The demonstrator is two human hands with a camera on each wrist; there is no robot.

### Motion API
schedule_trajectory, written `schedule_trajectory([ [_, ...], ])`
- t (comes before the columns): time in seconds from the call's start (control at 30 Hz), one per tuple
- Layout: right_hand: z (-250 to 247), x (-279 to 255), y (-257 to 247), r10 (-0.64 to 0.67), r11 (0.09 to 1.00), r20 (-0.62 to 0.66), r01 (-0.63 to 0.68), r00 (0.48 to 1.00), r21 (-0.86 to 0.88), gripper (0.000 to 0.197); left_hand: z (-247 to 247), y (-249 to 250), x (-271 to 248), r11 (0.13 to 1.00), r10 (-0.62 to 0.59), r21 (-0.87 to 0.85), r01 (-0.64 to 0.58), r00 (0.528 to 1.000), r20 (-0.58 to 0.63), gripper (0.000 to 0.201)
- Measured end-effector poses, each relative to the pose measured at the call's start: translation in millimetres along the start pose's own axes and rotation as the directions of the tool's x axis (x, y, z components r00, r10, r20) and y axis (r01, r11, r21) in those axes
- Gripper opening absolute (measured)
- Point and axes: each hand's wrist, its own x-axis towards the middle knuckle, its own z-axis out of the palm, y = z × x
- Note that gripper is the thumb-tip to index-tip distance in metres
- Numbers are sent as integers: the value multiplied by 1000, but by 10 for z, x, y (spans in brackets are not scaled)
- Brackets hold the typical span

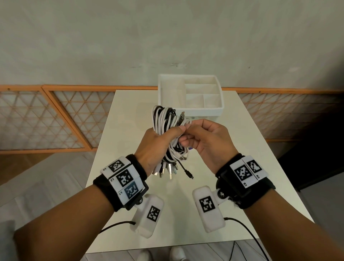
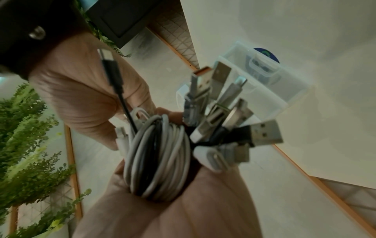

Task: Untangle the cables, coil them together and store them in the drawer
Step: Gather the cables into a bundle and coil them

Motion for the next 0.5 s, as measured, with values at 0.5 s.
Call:
schedule_trajectory([
  [0.5,-123,-49,7,20,959,174,30,985,-282,29,-1,-52,-25,996,-71,59,71,997,-2,47],
])
